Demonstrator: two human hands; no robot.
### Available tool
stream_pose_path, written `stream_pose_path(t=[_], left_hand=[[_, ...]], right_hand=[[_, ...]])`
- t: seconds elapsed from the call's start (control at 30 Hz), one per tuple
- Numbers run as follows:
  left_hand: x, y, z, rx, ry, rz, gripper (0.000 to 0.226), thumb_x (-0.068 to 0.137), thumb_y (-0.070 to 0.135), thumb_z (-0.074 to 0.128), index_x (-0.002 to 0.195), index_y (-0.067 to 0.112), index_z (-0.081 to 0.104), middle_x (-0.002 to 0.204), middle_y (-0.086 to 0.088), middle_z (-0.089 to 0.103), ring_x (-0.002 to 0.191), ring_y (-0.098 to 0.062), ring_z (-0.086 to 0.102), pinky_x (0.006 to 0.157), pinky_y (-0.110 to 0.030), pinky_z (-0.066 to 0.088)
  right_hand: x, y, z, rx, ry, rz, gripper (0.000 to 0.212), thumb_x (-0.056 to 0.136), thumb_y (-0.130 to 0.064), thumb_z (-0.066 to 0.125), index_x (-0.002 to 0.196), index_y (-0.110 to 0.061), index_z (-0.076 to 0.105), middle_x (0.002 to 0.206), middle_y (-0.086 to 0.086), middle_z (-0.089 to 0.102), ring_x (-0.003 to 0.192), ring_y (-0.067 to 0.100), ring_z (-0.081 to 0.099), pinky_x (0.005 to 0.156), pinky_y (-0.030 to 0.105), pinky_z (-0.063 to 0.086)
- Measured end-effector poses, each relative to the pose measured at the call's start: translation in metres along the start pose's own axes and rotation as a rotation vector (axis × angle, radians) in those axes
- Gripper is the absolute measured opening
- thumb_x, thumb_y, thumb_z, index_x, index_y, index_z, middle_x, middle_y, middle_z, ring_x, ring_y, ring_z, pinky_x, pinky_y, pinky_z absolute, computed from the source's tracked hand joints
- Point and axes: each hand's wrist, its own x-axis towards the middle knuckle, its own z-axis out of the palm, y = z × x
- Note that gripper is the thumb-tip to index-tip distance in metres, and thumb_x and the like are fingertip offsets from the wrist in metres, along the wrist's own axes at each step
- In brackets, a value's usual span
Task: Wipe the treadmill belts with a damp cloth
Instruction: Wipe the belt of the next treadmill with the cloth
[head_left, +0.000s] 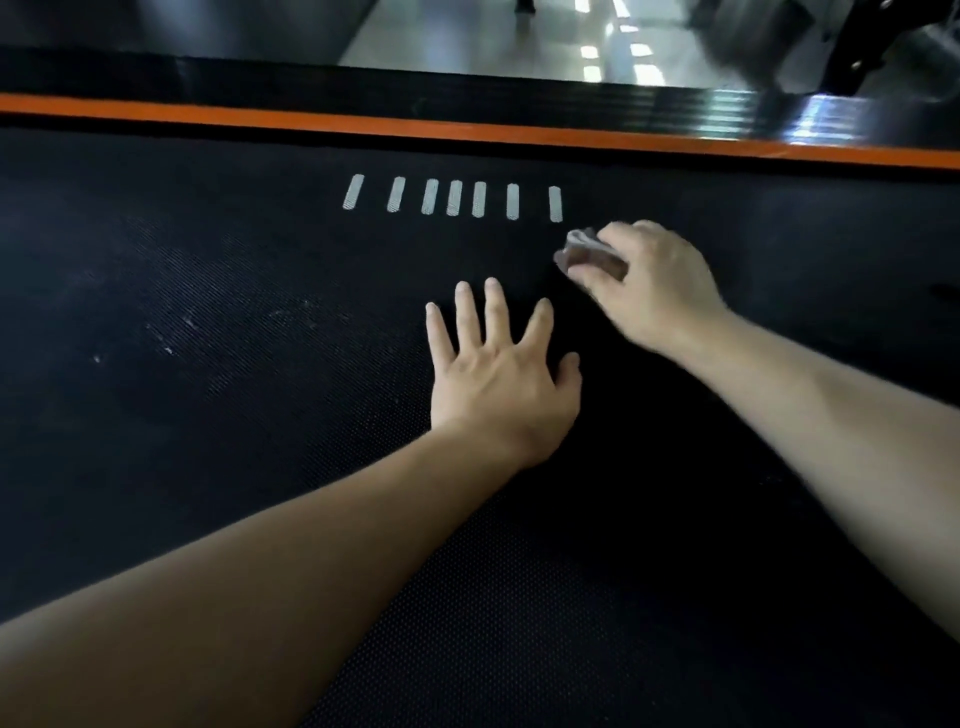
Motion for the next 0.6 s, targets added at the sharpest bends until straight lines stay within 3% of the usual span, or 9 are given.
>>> stream_pose_path(t=[0.07,0.17,0.23,0.37,0.43,0.53,0.6], left_hand=[[-0.002,0.0,0.004,0.007,0.02,0.015,0.065,0.103,0.058,0.025,0.162,0.033,0.015,0.172,-0.017,-0.004,0.157,-0.037,-0.017,0.123,-0.061,-0.014],[-0.003,0.0,0.005,0.0,0.044,0.024,0.065,0.104,0.057,0.025,0.163,0.032,0.014,0.172,-0.018,-0.004,0.157,-0.038,-0.018,0.122,-0.062,-0.014],[-0.002,0.0,0.006,-0.004,0.05,0.024,0.065,0.103,0.057,0.025,0.162,0.032,0.015,0.172,-0.018,-0.004,0.157,-0.038,-0.018,0.122,-0.062,-0.014],[-0.001,0.001,0.007,0.007,0.071,0.023,0.064,0.103,0.057,0.026,0.161,0.031,0.017,0.172,-0.019,-0.001,0.157,-0.039,-0.016,0.123,-0.063,-0.011],[-0.002,0.002,0.008,0.01,0.082,0.027,0.064,0.103,0.057,0.026,0.161,0.031,0.018,0.172,-0.019,0.0,0.157,-0.039,-0.015,0.123,-0.063,-0.01],[-0.003,0.002,0.008,0.004,0.096,0.028,0.064,0.103,0.057,0.026,0.161,0.03,0.018,0.172,-0.019,0.001,0.157,-0.039,-0.014,0.123,-0.063,-0.01],[-0.003,0.003,0.008,0.007,0.094,0.024,0.064,0.103,0.057,0.027,0.16,0.03,0.018,0.171,-0.019,0.001,0.157,-0.04,-0.014,0.123,-0.063,-0.01]], right_hand=[[0.021,0.019,-0.005,-0.051,0.0,0.073,0.03,0.09,-0.055,0.062,0.091,-0.025,0.06,0.092,0.003,0.061,0.087,0.029,0.061,0.074,0.039,0.048],[0.055,0.036,-0.008,-0.091,0.127,0.335,0.031,0.091,-0.056,0.057,0.099,-0.026,0.061,0.105,0.008,0.067,0.102,0.037,0.063,0.085,0.044,0.048],[0.056,0.023,0.003,-0.125,0.146,0.282,0.036,0.092,-0.055,0.059,0.109,-0.023,0.064,0.107,0.009,0.065,0.102,0.037,0.062,0.085,0.045,0.047],[0.039,0.008,0.01,0.0,0.001,0.012,0.034,0.089,-0.058,0.062,0.091,-0.024,0.06,0.089,0.002,0.06,0.081,0.027,0.059,0.071,0.039,0.048],[0.062,0.024,0.005,-0.059,0.021,0.114,0.036,0.089,-0.06,0.059,0.096,-0.026,0.062,0.098,0.005,0.066,0.092,0.032,0.064,0.078,0.041,0.048],[0.092,0.032,0.001,-0.116,0.14,0.416,0.036,0.094,-0.055,0.055,0.112,-0.024,0.063,0.118,0.009,0.066,0.112,0.037,0.06,0.091,0.044,0.043],[0.094,0.009,0.015,-0.198,0.137,0.35,0.038,0.097,-0.052,0.055,0.12,-0.022,0.061,0.121,0.011,0.062,0.112,0.036,0.058,0.089,0.043,0.042]])
